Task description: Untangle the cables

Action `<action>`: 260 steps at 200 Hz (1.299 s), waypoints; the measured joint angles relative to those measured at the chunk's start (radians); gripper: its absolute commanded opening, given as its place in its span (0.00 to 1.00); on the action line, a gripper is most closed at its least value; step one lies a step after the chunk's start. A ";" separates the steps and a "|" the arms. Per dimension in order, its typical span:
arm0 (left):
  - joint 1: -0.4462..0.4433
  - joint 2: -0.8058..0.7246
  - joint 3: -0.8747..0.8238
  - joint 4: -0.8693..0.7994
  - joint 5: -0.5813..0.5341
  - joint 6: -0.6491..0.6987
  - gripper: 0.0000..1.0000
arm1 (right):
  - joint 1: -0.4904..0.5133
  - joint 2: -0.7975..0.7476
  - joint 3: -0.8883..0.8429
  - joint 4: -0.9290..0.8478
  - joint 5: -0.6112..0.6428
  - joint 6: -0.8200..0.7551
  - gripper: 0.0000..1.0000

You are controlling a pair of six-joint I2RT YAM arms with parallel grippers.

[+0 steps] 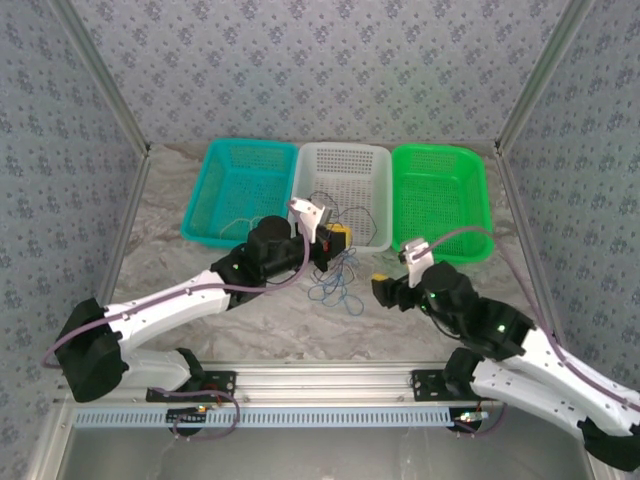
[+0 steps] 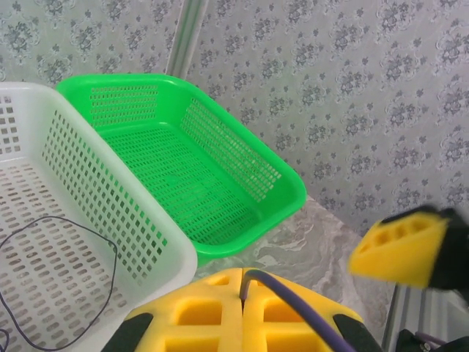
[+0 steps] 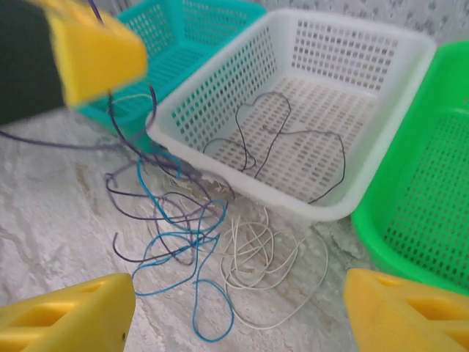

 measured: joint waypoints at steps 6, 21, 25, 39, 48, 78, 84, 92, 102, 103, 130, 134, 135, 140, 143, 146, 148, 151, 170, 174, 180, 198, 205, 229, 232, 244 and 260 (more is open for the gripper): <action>0.000 0.000 0.004 -0.002 0.000 -0.011 0.00 | 0.006 0.006 -0.030 0.039 -0.001 0.006 0.85; 0.000 -0.001 0.011 -0.002 0.000 -0.033 0.00 | 0.026 0.025 -0.095 0.142 -0.004 0.016 0.85; 0.000 -0.002 0.011 -0.001 0.001 -0.040 0.00 | 0.032 0.029 -0.111 0.172 -0.003 0.018 0.85; 0.000 -0.006 0.011 -0.001 0.001 -0.057 0.00 | 0.055 0.046 -0.158 0.283 -0.001 0.020 0.85; 0.000 -0.007 0.011 -0.001 0.001 -0.066 0.00 | 0.068 0.061 -0.176 0.341 0.005 0.020 0.85; 0.000 -0.007 0.011 -0.001 0.001 -0.089 0.00 | 0.108 0.080 -0.219 0.524 0.028 0.019 0.85; 0.000 -0.007 0.011 -0.001 0.001 -0.091 0.00 | 0.113 0.080 -0.225 0.549 0.033 0.016 0.85; 0.000 -0.007 0.011 -0.001 0.001 -0.094 0.00 | 0.120 0.081 -0.231 0.582 0.040 0.014 0.85; 0.000 -0.007 0.011 -0.001 0.001 -0.099 0.00 | 0.125 0.085 -0.235 0.616 0.050 0.011 0.84; 0.000 -0.007 0.011 -0.001 0.001 -0.099 0.00 | 0.125 0.086 -0.235 0.619 0.051 0.011 0.84; 0.000 -0.007 0.011 0.001 0.005 -0.117 0.00 | 0.127 0.129 -0.235 0.708 0.072 -0.013 0.82; 0.000 -0.007 0.011 0.002 0.005 -0.120 0.00 | 0.127 0.142 -0.235 0.722 0.074 -0.019 0.82; -0.001 -0.007 0.011 0.002 0.005 -0.121 0.00 | 0.127 0.144 -0.235 0.725 0.074 -0.019 0.82; -0.001 -0.007 0.011 0.002 0.005 -0.123 0.00 | 0.127 0.156 -0.235 0.737 0.076 -0.023 0.81; -0.002 -0.007 0.011 0.002 0.005 -0.126 0.00 | 0.127 0.166 -0.235 0.745 0.077 -0.030 0.81; -0.002 -0.007 0.011 0.002 0.005 -0.126 0.00 | 0.127 0.174 -0.235 0.752 0.080 -0.034 0.81; -0.003 -0.007 0.011 0.002 0.006 -0.127 0.00 | 0.127 0.180 -0.235 0.756 0.082 -0.039 0.81; -0.003 -0.007 0.011 0.002 0.006 -0.129 0.00 | 0.127 0.189 -0.235 0.764 0.085 -0.043 0.81; -0.010 -0.007 0.011 0.002 0.009 -0.135 0.00 | 0.127 0.238 -0.235 0.803 0.100 -0.077 0.81; -0.013 -0.007 0.011 0.002 0.008 -0.136 0.00 | 0.125 0.248 -0.234 0.813 0.102 -0.085 0.81; -0.015 -0.007 0.011 0.002 0.009 -0.136 0.00 | 0.121 0.264 -0.233 0.825 0.103 -0.095 0.81; -0.021 -0.007 0.013 0.002 0.016 -0.138 0.00 | 0.108 0.298 -0.229 0.859 0.103 -0.120 0.80; -0.023 -0.007 0.014 0.002 0.019 -0.140 0.00 | 0.104 0.306 -0.228 0.872 0.103 -0.130 0.80; -0.029 -0.007 0.016 0.002 0.024 -0.143 0.00 | 0.097 0.323 -0.214 0.906 0.112 -0.159 0.78; -0.030 -0.007 0.016 0.002 0.025 -0.144 0.00 | 0.097 0.325 -0.210 0.909 0.113 -0.161 0.77; -0.032 -0.007 0.016 0.002 0.028 -0.145 0.00 | 0.092 0.332 -0.200 0.923 0.117 -0.171 0.75; -0.035 -0.007 0.019 0.002 0.032 -0.149 0.00 | 0.083 0.343 -0.192 0.938 0.121 -0.175 0.74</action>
